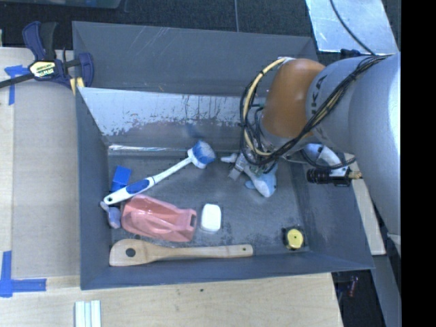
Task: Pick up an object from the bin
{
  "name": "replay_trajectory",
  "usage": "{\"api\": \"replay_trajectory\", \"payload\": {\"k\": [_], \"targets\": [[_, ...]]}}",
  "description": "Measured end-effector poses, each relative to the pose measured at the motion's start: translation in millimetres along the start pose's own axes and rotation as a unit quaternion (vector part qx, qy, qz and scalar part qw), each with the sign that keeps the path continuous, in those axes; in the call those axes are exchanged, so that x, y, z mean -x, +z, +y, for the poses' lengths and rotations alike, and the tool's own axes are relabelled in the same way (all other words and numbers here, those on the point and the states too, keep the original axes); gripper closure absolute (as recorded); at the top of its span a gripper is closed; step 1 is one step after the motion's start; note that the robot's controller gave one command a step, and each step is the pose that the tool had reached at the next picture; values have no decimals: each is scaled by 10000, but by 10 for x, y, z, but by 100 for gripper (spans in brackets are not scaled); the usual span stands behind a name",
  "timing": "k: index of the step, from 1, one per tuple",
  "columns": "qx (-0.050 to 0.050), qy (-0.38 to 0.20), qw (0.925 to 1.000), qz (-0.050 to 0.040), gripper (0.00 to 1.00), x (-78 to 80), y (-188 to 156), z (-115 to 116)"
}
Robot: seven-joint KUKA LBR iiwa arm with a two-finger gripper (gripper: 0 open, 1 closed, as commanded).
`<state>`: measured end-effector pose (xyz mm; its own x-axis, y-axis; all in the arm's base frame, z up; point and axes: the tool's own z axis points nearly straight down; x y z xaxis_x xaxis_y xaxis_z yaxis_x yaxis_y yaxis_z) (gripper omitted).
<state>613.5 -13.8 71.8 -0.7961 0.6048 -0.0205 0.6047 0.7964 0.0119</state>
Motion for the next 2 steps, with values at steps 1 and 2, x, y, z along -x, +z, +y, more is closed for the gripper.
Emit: {"api": "replay_trajectory", "payload": {"k": [1, 2], "targets": [[-1, -3, 10000, 0, 100, 0, 0, 1], [-30, -6, 10000, 39, 100, -20, -125, -18]]}}
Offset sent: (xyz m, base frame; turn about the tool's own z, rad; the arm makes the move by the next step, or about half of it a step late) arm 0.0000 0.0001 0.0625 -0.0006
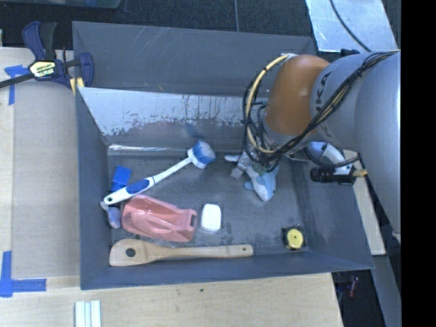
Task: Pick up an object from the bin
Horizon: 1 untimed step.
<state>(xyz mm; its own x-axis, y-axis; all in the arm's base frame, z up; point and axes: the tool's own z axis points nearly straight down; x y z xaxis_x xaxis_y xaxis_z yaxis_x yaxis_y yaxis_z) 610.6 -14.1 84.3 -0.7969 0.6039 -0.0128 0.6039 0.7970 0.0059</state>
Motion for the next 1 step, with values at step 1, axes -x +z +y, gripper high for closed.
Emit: {"api": "replay_trajectory", "payload": {"k": [1], "targets": [[24, -1, 10000, -35, 100, 26, -302, 12]]}}
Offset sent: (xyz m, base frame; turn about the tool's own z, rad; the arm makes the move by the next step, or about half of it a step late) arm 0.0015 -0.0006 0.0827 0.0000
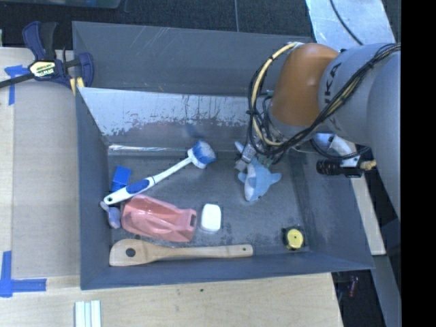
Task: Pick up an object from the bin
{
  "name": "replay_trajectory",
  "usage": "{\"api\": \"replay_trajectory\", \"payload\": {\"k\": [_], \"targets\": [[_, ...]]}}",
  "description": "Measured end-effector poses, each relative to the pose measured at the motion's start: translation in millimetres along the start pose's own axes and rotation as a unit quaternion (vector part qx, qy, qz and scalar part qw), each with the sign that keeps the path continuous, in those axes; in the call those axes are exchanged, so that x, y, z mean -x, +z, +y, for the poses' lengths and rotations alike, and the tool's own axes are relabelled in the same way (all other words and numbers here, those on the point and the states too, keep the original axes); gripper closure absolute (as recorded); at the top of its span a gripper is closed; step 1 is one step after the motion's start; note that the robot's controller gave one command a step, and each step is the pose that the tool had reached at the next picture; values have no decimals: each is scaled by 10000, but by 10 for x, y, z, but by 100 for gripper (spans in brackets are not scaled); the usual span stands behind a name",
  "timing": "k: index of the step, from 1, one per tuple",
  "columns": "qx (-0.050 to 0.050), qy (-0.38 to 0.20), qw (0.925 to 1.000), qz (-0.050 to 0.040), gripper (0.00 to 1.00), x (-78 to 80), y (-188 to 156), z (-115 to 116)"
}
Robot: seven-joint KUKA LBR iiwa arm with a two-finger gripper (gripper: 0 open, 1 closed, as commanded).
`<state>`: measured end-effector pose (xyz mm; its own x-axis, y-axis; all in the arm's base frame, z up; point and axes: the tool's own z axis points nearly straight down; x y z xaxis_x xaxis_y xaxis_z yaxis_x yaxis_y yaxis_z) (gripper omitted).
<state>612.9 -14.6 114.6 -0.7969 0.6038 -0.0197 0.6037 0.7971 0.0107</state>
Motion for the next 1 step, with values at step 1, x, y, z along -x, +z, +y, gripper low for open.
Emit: {"api": "replay_trajectory", "payload": {"k": [1], "targets": [[-10, -6, 10000, 13, 100, 2, -285, -6]]}}
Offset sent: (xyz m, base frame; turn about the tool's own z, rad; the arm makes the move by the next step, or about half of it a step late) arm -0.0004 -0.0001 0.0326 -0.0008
